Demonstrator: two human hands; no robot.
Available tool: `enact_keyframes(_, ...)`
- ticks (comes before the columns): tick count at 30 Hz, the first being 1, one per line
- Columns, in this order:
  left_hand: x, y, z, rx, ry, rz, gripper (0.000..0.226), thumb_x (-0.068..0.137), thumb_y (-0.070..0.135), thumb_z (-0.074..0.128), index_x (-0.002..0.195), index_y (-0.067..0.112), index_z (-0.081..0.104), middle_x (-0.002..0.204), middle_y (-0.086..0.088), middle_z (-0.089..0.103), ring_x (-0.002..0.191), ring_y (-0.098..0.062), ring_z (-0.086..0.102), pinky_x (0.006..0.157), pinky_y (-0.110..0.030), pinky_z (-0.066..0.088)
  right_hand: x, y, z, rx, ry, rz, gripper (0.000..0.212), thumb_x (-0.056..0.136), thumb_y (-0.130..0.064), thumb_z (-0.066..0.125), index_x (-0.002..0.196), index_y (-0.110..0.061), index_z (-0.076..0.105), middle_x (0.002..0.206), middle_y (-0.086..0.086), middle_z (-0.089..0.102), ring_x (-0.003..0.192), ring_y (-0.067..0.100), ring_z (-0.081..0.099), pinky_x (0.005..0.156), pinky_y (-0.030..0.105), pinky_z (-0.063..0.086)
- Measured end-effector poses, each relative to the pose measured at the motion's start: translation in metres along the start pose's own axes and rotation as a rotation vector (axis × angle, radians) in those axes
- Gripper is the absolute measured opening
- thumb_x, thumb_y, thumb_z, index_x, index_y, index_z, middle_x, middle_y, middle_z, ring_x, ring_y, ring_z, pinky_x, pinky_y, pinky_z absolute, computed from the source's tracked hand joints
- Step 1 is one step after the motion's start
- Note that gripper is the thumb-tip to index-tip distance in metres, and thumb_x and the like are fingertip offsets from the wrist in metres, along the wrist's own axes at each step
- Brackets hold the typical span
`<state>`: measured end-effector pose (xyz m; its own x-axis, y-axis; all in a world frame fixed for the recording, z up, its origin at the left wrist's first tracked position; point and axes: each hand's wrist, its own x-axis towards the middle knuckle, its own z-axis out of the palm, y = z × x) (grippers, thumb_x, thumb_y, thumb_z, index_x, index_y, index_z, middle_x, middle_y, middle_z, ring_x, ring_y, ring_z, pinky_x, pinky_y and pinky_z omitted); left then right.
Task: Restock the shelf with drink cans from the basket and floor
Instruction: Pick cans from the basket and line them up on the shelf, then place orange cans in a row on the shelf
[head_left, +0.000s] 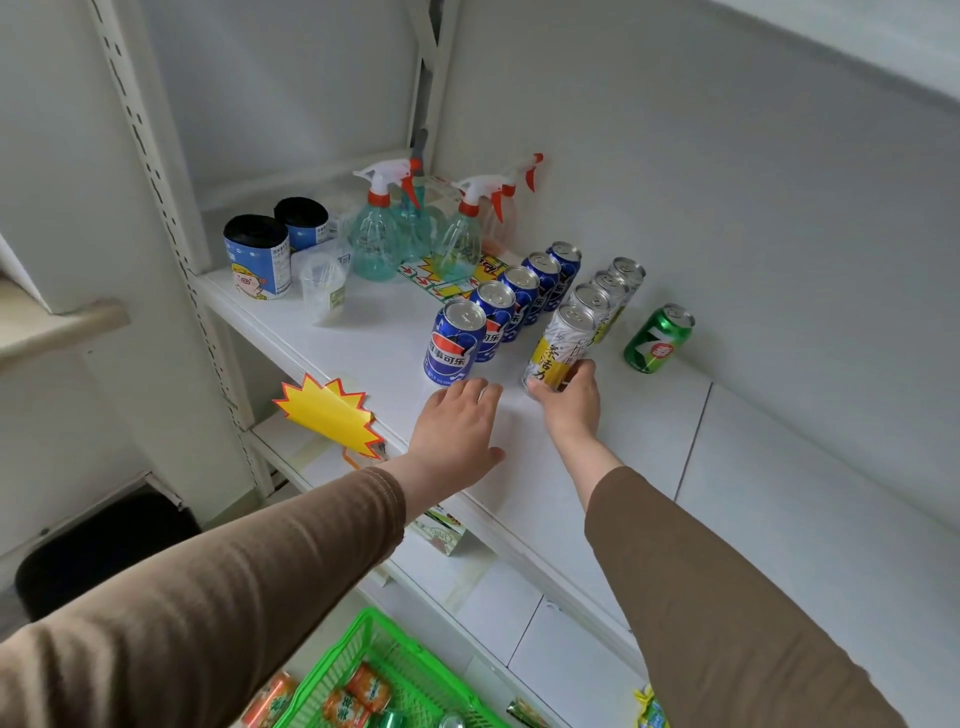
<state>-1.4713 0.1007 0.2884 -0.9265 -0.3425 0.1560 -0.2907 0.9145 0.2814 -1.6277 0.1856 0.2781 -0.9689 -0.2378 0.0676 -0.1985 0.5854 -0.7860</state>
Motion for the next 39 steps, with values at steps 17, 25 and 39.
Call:
enact_keyframes(17,-0.107,-0.035,0.005,0.134,0.121,0.037,0.091,0.078,0.054,0.07,0.149,0.017,0.028,0.156,-0.009,0.028,0.142,-0.029,0.027,0.117,-0.044,0.022,-0.163,0.022,-0.027,-0.622,-0.09,-0.496,0.085,0.085,-0.061,0.065,0.152,-0.019,0.033,0.162,0.007,0.028,0.146,0.031,0.025,0.116,0.045,0.027)
enact_keyframes(25,-0.233,-0.075,0.07,0.11,0.055,-0.055,0.1,0.069,0.052,0.077,0.149,0.015,0.031,0.153,-0.01,0.033,0.14,-0.029,0.03,0.115,-0.045,0.023,-0.291,0.086,0.018,-0.688,-0.175,-0.768,0.084,0.085,-0.059,0.063,0.151,-0.017,0.034,0.163,0.006,0.026,0.149,0.029,0.022,0.12,0.047,0.023)
enact_keyframes(39,-0.358,-0.101,0.331,0.126,-0.383,-0.173,0.105,0.077,0.052,0.071,0.156,0.016,0.013,0.16,-0.011,0.019,0.147,-0.029,0.017,0.12,-0.046,0.012,-0.347,0.358,0.15,-0.762,-0.593,-0.457,0.081,0.086,-0.048,0.071,0.149,-0.011,0.036,0.157,0.007,0.035,0.144,0.028,0.029,0.118,0.042,0.031)
